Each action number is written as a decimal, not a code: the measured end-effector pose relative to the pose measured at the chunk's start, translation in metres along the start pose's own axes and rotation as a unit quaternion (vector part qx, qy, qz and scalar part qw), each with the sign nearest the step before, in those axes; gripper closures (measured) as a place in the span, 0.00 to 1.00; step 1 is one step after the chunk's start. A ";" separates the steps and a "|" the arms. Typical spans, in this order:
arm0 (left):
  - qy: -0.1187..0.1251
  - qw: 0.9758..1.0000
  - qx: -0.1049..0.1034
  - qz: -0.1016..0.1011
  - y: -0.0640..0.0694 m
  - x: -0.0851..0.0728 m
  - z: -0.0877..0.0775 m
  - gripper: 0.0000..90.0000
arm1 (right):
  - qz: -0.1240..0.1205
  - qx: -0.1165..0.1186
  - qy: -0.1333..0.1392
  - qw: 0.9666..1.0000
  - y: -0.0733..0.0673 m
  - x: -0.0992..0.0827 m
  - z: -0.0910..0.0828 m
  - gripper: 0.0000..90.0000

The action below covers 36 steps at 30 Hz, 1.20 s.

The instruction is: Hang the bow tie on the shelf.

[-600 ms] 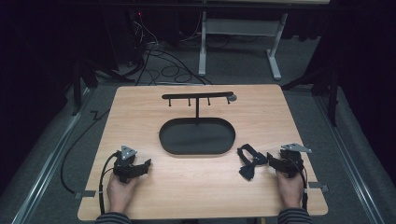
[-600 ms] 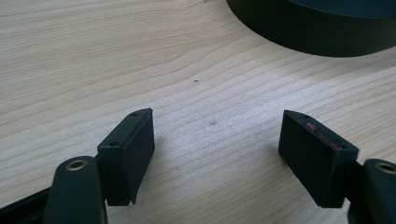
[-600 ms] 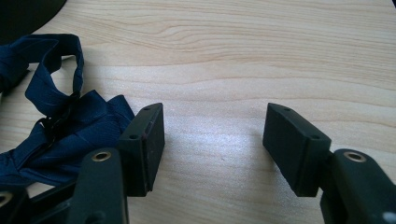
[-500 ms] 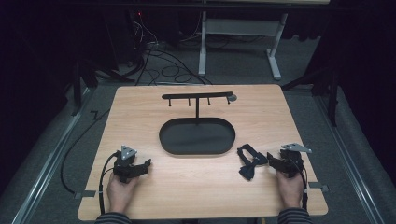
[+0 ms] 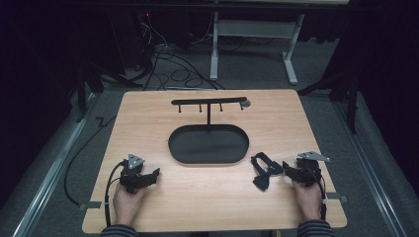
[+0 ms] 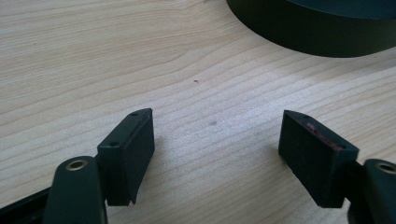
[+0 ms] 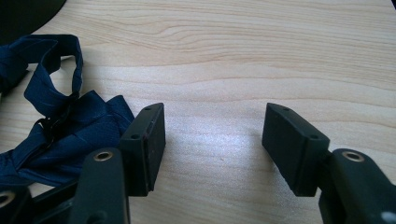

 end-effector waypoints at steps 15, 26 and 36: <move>0.000 1.000 -0.002 -0.001 0.000 0.000 0.000 0.30 | -0.003 0.052 0.016 0.999 -0.014 0.008 -0.017 0.63; 0.000 1.000 -0.002 -0.001 0.000 0.000 0.000 0.30 | -0.023 0.095 0.013 0.995 -0.045 0.023 -0.017 0.63; 0.000 1.000 -0.002 -0.001 0.000 0.000 0.000 0.30 | -0.028 0.113 0.007 0.993 -0.061 0.032 -0.006 0.63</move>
Point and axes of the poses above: each handheld gripper's, and its own axes: z roughly forward along the jaws, x roughly out of its top, y roughly to its right, the point moved 8 cm from there along z, roughly forward along the jaws, and after that the axes turned 5 degrees about z, right-handed, at the moved point
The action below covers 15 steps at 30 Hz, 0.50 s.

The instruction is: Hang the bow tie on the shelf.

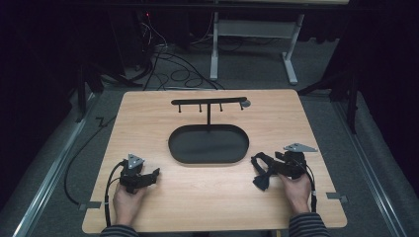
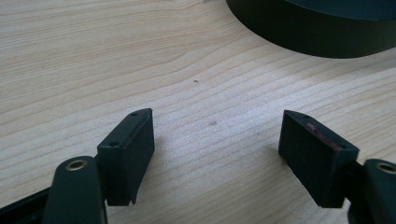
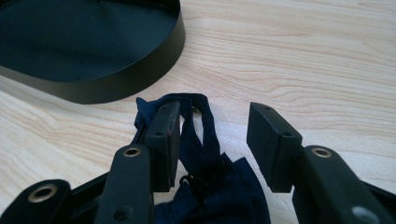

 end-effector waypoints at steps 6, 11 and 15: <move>-0.001 1.000 0.001 0.001 0.000 0.000 0.000 0.30 | 0.003 0.004 -0.011 1.000 -0.004 -0.001 0.010 0.63; -0.001 1.000 0.000 0.000 0.000 0.000 0.000 0.30 | -0.001 0.007 -0.019 1.000 -0.006 0.000 0.015 0.65; -0.002 1.000 0.000 0.000 0.000 0.000 0.000 0.30 | 0.003 0.013 -0.033 0.999 -0.007 -0.003 0.020 0.69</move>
Point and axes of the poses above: each handheld gripper's, and its own axes: z roughly forward along the jaws, x roughly out of its top, y roughly to its right, the point moved 8 cm from there along z, roughly forward along the jaws, and after that the axes turned 5 degrees about z, right-handed, at the moved point
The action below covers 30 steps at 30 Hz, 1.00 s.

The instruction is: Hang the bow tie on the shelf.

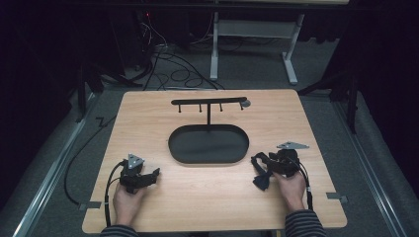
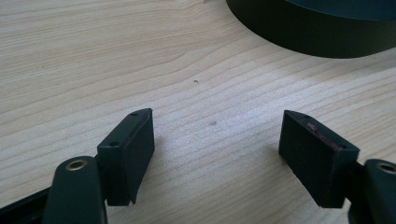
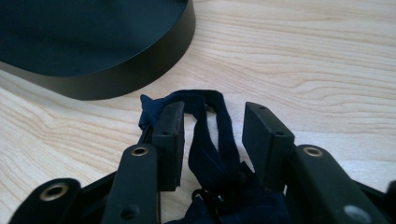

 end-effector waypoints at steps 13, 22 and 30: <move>0.002 1.000 0.000 -0.001 0.000 0.000 0.000 0.30 | -0.005 0.005 -0.028 1.000 0.002 -0.006 0.010 0.93; 0.002 1.000 -0.001 -0.002 0.000 0.000 0.000 0.30 | -0.024 0.011 -0.009 1.000 -0.003 -0.002 0.002 1.00; 0.002 1.000 -0.002 -0.002 0.000 0.000 0.000 0.30 | -0.030 0.011 0.019 0.999 -0.007 0.004 -0.017 1.00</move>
Point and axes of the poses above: each handheld gripper's, and its own axes: z roughly forward along the jaws, x roughly out of its top, y roughly to its right, the point moved 8 cm from there along z, roughly forward along the jaws, and after that the axes turned 5 degrees about z, right-handed, at the moved point
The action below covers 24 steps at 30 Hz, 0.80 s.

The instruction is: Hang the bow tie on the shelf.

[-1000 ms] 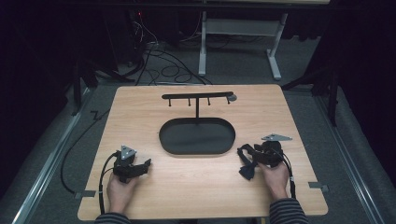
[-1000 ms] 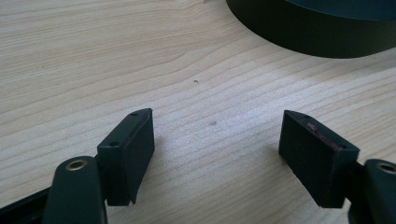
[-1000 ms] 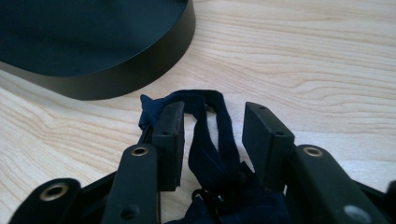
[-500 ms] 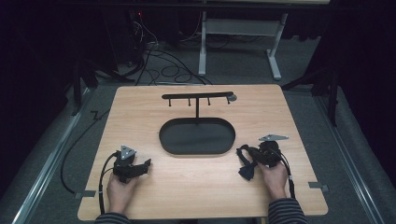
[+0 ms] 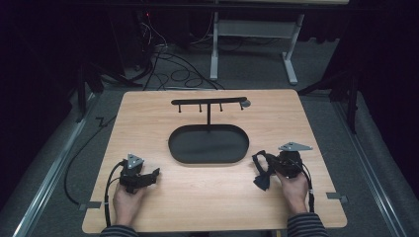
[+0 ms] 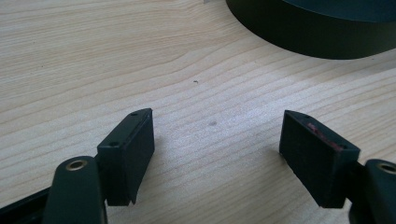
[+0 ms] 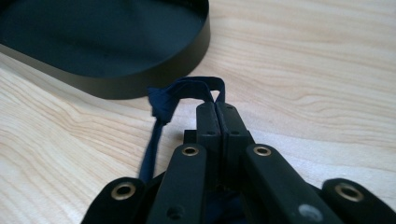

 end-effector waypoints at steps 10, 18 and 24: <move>0.000 1.000 0.000 0.000 0.000 0.000 0.000 0.30 | -0.020 0.001 0.031 0.999 -0.010 0.015 -0.021 1.00; -0.002 1.000 0.004 0.005 0.001 0.000 0.000 0.29 | -0.036 0.008 0.046 0.998 -0.023 0.027 -0.030 1.00; -0.001 1.000 0.004 0.005 0.001 0.000 0.001 0.29 | -0.045 0.017 0.053 0.997 -0.029 0.039 -0.037 1.00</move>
Point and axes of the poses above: each handheld gripper's, and its own axes: z roughly forward along the jaws, x roughly out of its top, y roughly to its right, the point moved 8 cm from there along z, roughly forward along the jaws, and after that the axes turned 5 degrees about z, right-handed, at the moved point
